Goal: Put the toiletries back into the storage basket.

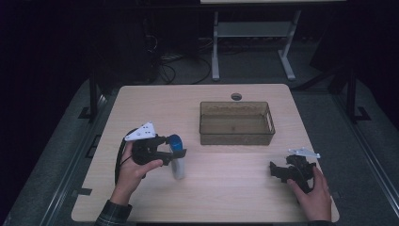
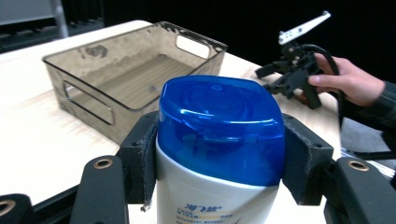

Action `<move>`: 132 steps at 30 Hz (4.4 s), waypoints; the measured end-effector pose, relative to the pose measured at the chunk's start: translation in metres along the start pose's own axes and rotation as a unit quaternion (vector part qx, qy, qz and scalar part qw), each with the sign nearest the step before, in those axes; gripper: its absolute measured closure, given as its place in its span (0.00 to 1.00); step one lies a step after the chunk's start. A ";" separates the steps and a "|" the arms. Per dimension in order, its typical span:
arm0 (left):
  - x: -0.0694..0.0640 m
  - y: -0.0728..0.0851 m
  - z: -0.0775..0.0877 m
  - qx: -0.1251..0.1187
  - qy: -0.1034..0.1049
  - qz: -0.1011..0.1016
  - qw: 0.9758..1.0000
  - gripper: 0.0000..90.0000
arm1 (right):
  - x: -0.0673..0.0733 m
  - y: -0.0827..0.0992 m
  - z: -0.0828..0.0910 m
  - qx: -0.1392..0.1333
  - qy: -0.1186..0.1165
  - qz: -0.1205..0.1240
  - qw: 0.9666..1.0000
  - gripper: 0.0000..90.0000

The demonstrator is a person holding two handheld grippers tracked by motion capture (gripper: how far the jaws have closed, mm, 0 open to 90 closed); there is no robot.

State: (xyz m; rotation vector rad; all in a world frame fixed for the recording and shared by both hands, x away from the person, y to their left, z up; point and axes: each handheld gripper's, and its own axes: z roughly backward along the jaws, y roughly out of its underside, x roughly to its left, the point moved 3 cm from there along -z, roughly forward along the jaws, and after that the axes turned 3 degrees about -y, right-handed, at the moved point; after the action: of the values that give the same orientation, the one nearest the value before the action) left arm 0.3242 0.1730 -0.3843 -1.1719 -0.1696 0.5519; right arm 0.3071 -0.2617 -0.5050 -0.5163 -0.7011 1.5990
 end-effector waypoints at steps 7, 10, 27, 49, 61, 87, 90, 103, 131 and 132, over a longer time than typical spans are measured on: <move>0.002 -0.005 0.000 -0.016 -0.030 0.001 0.999 0.41 | 0.000 0.000 0.000 0.000 0.000 0.000 1.000 0.00; 0.002 -0.007 0.000 -0.022 -0.043 0.000 0.999 0.42 | 0.000 0.000 0.000 0.000 0.000 0.000 1.000 0.00; 0.008 -0.036 -0.008 -0.048 -0.061 0.001 0.997 0.42 | 0.000 0.000 0.000 0.000 0.000 -0.001 1.000 0.00; 0.016 -0.078 -0.029 -0.067 -0.063 -0.009 0.996 0.42 | 0.000 0.000 0.000 0.000 0.000 0.000 1.000 0.00; 0.017 -0.096 -0.045 -0.071 -0.056 -0.018 0.996 0.42 | 0.000 0.000 0.000 0.000 0.000 -0.001 1.000 0.00; 0.034 -0.111 -0.092 -0.080 -0.046 -0.015 0.996 0.42 | 0.000 0.000 0.000 0.000 0.000 0.000 1.000 0.00; 0.036 -0.110 -0.098 -0.081 -0.048 -0.019 0.995 0.42 | 0.000 0.000 0.000 0.000 0.000 -0.001 1.000 0.00; 0.045 -0.106 -0.112 -0.074 -0.052 -0.013 0.996 0.42 | 0.000 0.000 0.000 0.000 0.000 0.000 1.000 0.00; 0.058 -0.073 -0.126 -0.044 -0.058 0.006 0.997 0.41 | 0.000 0.000 0.000 0.000 -0.001 0.000 1.000 0.00; 0.059 -0.071 -0.126 -0.044 -0.058 0.009 0.997 0.41 | 0.000 0.000 0.000 0.000 -0.001 0.000 1.000 0.00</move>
State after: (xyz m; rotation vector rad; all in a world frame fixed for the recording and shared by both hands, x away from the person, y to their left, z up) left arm 0.4484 0.0785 -0.3789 -1.2275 -0.2851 0.6343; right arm 0.3071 -0.2615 -0.5050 -0.5146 -0.7021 1.6000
